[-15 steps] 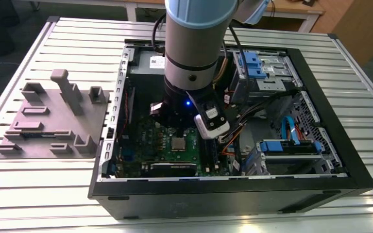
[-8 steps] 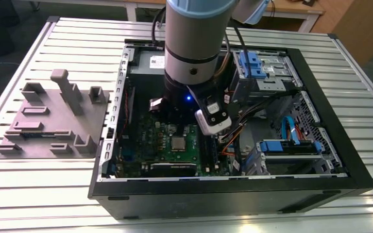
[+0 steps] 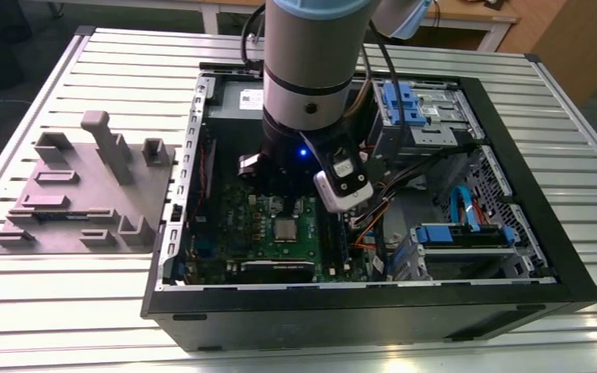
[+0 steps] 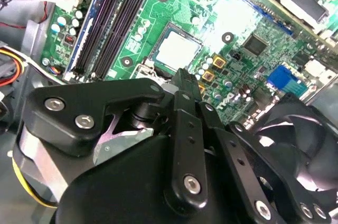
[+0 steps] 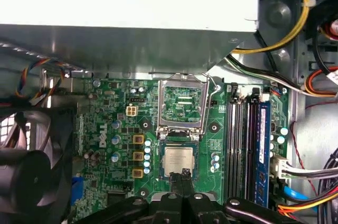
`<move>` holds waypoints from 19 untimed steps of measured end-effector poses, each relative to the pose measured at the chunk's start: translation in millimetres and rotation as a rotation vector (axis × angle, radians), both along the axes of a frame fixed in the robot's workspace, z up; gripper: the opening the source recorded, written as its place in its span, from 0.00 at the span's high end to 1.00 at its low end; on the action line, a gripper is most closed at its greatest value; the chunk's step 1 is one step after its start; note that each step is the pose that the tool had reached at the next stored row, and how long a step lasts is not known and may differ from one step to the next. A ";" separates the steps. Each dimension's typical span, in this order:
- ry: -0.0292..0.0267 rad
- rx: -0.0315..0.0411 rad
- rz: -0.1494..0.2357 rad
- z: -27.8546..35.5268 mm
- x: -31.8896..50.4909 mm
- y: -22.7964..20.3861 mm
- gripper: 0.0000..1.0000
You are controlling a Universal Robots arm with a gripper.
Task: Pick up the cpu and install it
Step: 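Close the cpu cover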
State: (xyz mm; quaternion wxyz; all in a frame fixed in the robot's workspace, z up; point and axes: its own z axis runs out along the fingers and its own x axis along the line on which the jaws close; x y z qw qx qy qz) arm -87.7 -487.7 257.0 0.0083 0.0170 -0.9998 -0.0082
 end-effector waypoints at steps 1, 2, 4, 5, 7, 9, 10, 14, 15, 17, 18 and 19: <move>0.0000 0.0001 0.018 0.0 0.0 0.0 0.89; 0.0000 0.0000 0.035 0.0 0.0 0.0 0.89; 0.0000 0.0001 0.071 -0.1 0.0 0.0 0.89; 0.0000 0.0001 0.089 -0.1 0.0 0.0 0.89; 0.0000 0.0001 0.119 -0.1 0.0 0.0 0.89; 0.0000 0.0001 0.135 -0.1 0.0 0.0 0.89; 0.0000 0.0001 0.139 -0.1 0.0 0.0 0.89; 0.0000 0.0001 0.141 -0.1 0.0 0.0 0.89; 0.0000 0.0000 0.141 -0.1 0.0 0.0 0.89; 0.0000 0.0001 0.141 -0.1 0.0 0.0 0.89; 0.0000 0.0001 0.141 -0.1 0.0 0.0 0.89; 0.0000 0.0000 0.141 -0.1 0.0 0.0 0.89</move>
